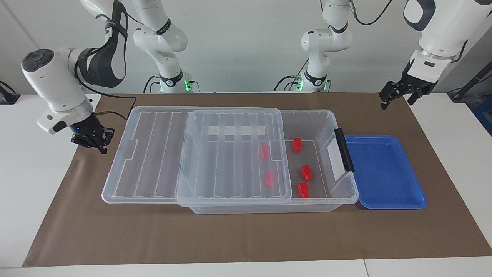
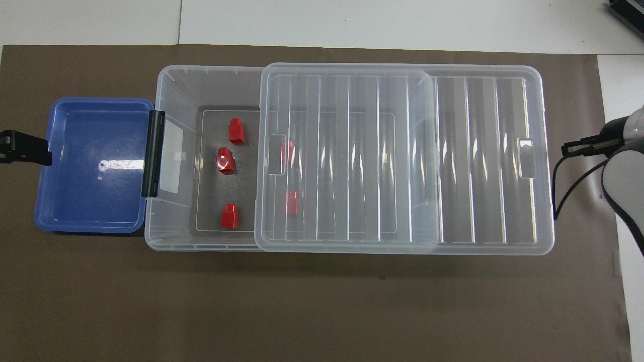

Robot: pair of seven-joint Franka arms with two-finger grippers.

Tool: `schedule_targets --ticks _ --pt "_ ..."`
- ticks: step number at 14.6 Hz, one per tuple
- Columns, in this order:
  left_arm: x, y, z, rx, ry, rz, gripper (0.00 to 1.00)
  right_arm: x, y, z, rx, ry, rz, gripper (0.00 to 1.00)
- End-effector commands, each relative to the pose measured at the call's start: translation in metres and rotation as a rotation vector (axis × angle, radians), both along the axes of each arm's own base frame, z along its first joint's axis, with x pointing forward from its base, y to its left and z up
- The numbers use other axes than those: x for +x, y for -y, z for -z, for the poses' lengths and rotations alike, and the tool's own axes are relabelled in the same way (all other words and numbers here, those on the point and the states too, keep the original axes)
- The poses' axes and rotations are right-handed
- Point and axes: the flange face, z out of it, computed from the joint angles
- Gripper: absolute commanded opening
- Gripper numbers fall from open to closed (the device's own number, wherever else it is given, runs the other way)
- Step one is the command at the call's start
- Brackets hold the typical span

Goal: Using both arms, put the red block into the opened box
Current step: 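Reach the right gripper to the edge of the clear lid, then slide the clear lid back over the box with the right gripper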

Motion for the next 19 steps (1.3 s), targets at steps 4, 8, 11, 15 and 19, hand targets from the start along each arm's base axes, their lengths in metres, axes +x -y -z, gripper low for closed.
schedule_targets --ticks 4,8,11,15,19 --pt "-0.008 0.009 -0.006 -0.003 0.023 0.016 1.00 0.008 -0.009 0.012 0.080 0.026 -0.005 0.00" --pt "-0.007 0.000 -0.006 -0.003 0.033 0.004 1.00 0.011 -0.029 0.012 0.113 0.029 -0.012 0.00" --pt "-0.006 -0.002 -0.004 -0.005 0.043 0.002 1.00 0.014 -0.055 0.011 0.121 0.025 0.006 0.00" --pt "-0.005 -0.002 -0.002 -0.005 0.056 -0.002 1.00 0.017 -0.088 0.011 0.131 0.018 0.035 0.00" --pt "-0.007 -0.002 -0.001 -0.004 0.066 0.005 1.00 0.017 -0.125 0.011 0.142 0.013 0.071 0.00"
